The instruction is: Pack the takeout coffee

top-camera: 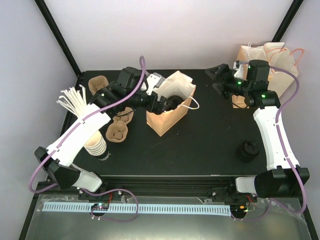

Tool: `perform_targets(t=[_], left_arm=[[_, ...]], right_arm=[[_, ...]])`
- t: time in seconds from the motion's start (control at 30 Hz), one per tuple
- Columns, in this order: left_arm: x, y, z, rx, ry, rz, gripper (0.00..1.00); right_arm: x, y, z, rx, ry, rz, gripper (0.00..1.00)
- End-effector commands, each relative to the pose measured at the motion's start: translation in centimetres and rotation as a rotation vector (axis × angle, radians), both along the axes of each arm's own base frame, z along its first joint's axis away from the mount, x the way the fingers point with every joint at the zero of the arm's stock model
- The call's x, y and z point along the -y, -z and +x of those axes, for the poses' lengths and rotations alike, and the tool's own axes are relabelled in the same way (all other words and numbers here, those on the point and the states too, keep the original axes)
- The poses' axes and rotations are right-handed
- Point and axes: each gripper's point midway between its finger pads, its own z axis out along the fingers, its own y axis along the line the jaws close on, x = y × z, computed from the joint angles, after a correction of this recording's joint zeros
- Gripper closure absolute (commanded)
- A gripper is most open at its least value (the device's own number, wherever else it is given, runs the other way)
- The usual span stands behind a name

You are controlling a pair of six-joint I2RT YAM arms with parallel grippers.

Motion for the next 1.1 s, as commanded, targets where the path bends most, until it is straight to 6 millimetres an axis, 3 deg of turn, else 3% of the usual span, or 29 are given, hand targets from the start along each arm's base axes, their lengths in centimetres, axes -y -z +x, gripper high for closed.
perform_targets(t=[0.0,0.23,0.37,0.5,0.6,0.73,0.93,1.07], left_arm=[[-1.0,-2.0,-0.7,0.055,-0.009,0.043,0.01],[-4.7,-8.5,-0.1,0.203,-0.175,-0.036,0.01],[-9.1,-10.4,0.7,0.239,-0.374,-0.029,0.01],[-13.7,-12.9,-0.7,0.350,-0.528,-0.049,0.01],[-16.3,-13.5,-1.9,0.387,-0.623,-0.059,0.01],[-17.6,-11.8,-3.5,0.359,-0.660,-0.095,0.01],[-17.8,-4.6,-4.7,0.237,-0.671,-0.118,0.01],[-18.6,-1.0,-4.8,0.199,-0.708,-0.077,0.01]], right_arm=[[1.2,0.1,0.1,0.024,0.040,-0.092,0.00],[3.2,0.3,0.8,0.096,0.115,-0.246,0.00],[5.2,-0.7,1.3,0.190,0.223,-0.334,0.00],[6.6,-1.8,0.6,0.314,0.306,-0.382,0.00],[7.5,-2.2,-0.3,0.350,0.343,-0.426,0.00],[8.2,-1.6,-2.2,0.384,0.367,-0.469,0.00],[9.4,1.6,-4.7,0.431,0.417,-0.537,0.00],[9.7,3.5,-5.4,0.445,0.421,-0.571,0.00]])
